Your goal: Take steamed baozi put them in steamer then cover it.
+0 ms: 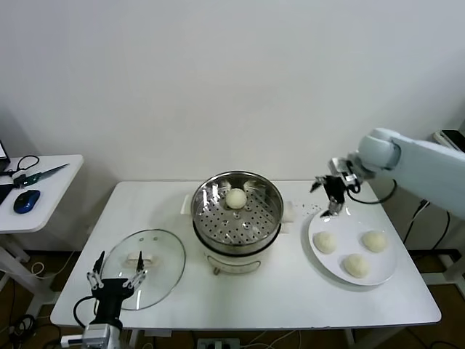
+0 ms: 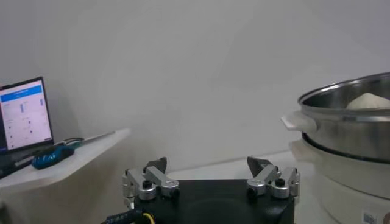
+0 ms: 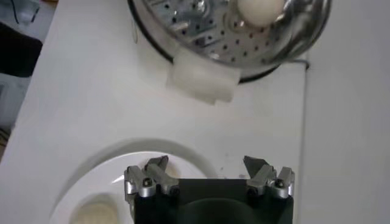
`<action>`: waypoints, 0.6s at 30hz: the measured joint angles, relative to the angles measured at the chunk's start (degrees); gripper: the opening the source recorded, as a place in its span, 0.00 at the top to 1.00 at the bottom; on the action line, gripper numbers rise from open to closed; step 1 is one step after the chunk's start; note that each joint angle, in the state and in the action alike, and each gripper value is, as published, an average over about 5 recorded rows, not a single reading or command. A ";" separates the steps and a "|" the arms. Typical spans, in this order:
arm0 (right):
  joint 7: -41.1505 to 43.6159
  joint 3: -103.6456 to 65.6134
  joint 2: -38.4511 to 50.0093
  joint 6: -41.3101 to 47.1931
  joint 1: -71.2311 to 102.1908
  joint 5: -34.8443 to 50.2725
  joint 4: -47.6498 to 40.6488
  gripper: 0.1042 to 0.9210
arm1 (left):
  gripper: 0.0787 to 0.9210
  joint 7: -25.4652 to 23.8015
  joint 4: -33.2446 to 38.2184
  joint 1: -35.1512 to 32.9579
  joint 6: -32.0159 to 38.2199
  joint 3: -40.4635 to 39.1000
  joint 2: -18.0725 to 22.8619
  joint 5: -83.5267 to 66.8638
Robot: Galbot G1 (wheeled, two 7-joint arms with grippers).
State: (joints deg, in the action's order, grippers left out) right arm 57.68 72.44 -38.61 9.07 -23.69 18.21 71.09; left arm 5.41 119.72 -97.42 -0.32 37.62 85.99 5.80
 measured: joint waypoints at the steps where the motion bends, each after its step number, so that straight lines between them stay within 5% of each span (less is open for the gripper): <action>1: 0.02 -1.02 0.12 0.19 1.47 -0.70 -0.44 0.12 | 0.12 0.00 0.09 -0.15 0.03 0.04 0.02 0.00; 18: 0.20 -13.62 -3.91 0.58 17.67 -10.12 -10.26 0.12 | 0.12 0.29 -0.26 -2.36 1.15 1.03 0.14 0.35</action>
State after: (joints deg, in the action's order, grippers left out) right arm 57.88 58.81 -42.53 9.65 -6.02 8.08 60.83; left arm 5.70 119.46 -99.78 0.83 38.65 86.14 6.15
